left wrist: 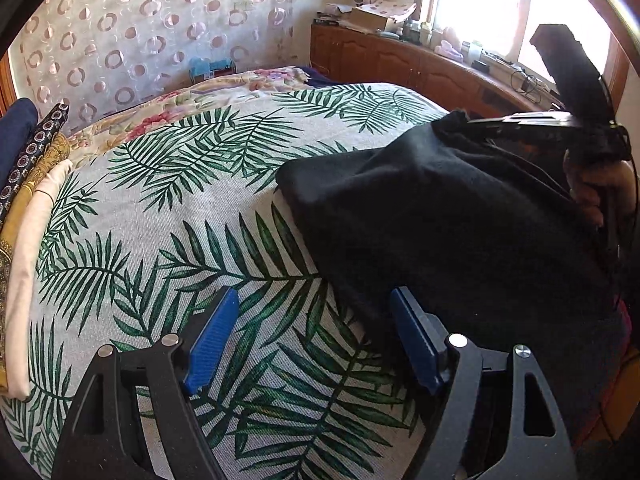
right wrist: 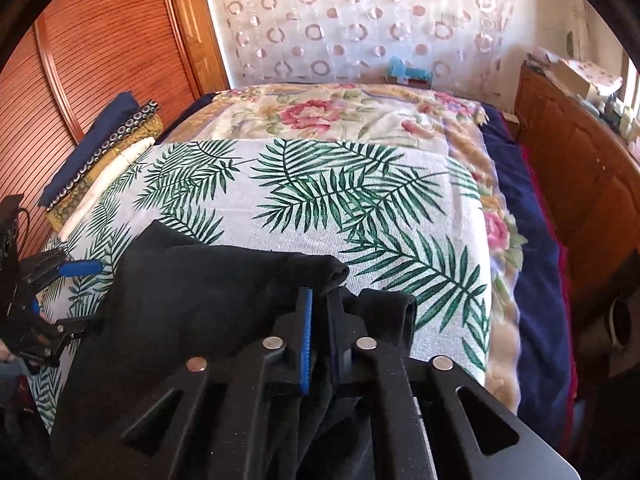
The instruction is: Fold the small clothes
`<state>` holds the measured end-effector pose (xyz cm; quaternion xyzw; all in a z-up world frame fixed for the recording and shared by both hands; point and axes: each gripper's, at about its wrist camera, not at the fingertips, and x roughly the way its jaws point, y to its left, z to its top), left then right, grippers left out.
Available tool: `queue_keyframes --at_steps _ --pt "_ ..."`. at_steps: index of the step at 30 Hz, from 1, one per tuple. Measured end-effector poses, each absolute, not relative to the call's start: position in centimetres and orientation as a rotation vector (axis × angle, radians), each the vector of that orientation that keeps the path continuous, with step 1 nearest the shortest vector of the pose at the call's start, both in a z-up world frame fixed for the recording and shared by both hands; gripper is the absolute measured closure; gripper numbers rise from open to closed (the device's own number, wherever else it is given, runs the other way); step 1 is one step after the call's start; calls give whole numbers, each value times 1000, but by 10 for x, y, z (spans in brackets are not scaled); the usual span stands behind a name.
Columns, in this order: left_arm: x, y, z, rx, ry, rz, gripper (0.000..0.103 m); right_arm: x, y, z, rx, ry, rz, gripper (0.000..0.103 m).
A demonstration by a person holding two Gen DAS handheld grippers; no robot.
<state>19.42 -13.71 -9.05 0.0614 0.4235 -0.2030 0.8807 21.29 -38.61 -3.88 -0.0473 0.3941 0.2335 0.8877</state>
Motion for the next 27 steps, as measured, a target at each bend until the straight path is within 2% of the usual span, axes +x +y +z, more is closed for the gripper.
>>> queue_keyframes --at_steps 5,8,10,16,18,19,20,21,22,23,27 --pt "192 -140 -91 147 885 -422 21 201 -404 -24 -66 751 442 101" --pt "193 -142 -92 155 892 -422 15 192 -415 -15 -54 702 396 102" --pt "194 -141 -92 153 895 -411 11 189 -417 -17 -55 705 373 102" --pt "193 -140 -92 152 897 -408 11 200 -405 -44 -88 790 343 102" --pt "193 -141 -91 156 898 -414 11 199 -404 -42 -83 784 341 96" --pt "194 -141 -91 158 901 -416 11 198 -404 -41 -77 779 334 87" --pt "195 -141 -91 157 908 -416 11 197 -407 -38 -74 774 322 74" --pt "196 -141 -91 158 912 -415 11 195 -409 -36 -69 765 307 66" --pt "199 -142 -90 158 914 -413 11 194 -413 -33 -63 754 300 51" --pt "201 -142 -90 154 917 -409 11 192 -415 -32 -54 745 297 41" --pt "208 -141 -82 110 893 -413 11 185 -409 -34 -40 743 333 34"
